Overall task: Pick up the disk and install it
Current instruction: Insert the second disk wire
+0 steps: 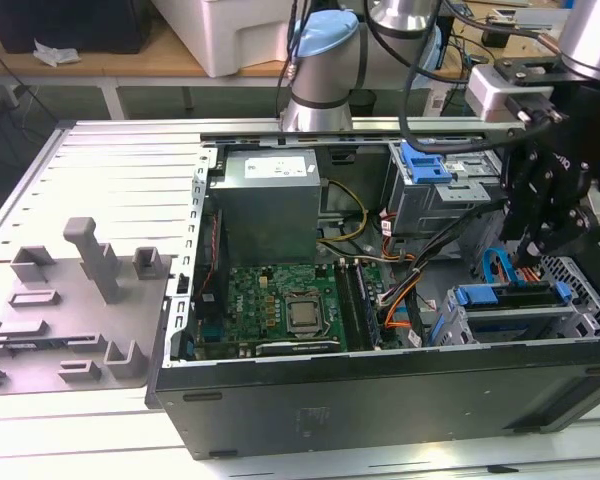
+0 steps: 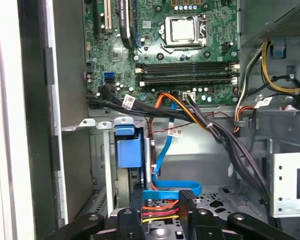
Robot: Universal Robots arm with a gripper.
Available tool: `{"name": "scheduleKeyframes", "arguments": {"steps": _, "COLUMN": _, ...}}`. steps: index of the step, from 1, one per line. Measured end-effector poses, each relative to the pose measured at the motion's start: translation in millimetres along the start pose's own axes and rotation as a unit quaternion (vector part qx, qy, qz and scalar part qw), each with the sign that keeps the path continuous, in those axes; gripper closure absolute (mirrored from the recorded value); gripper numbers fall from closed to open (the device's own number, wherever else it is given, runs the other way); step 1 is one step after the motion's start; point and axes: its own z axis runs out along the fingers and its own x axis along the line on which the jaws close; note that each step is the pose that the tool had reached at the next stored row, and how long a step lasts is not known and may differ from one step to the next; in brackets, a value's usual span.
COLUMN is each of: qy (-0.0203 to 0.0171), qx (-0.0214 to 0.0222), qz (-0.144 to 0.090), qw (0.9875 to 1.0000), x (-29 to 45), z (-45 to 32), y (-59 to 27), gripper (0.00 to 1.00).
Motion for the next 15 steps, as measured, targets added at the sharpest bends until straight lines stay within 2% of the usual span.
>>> {"name": "scheduleKeyframes", "arguments": {"steps": 4, "qy": 0.0011, "qx": 0.0013, "qz": 0.000, "qw": 1.0000, "x": -3.3, "z": -0.2, "y": 3.4, "gripper": 0.60}}
{"name": "scheduleKeyframes", "arguments": {"steps": 9, "qy": 0.0016, "qx": 0.0036, "qz": 0.000, "qw": 1.0000, "x": -4.8, "z": -0.5, "y": 8.7, "gripper": 0.89}}
{"name": "scheduleKeyframes", "arguments": {"steps": 11, "qy": 0.0016, "qx": 0.0049, "qz": 0.000, "qw": 1.0000, "x": -4.8, "z": -0.7, "y": 12.1, "gripper": 0.89}}
{"name": "scheduleKeyframes", "arguments": {"steps": 15, "qy": 0.0016, "qx": 0.0050, "qz": 0.000, "qw": 1.0000, "x": -4.8, "z": -0.7, "y": 12.3, "gripper": 0.89}}
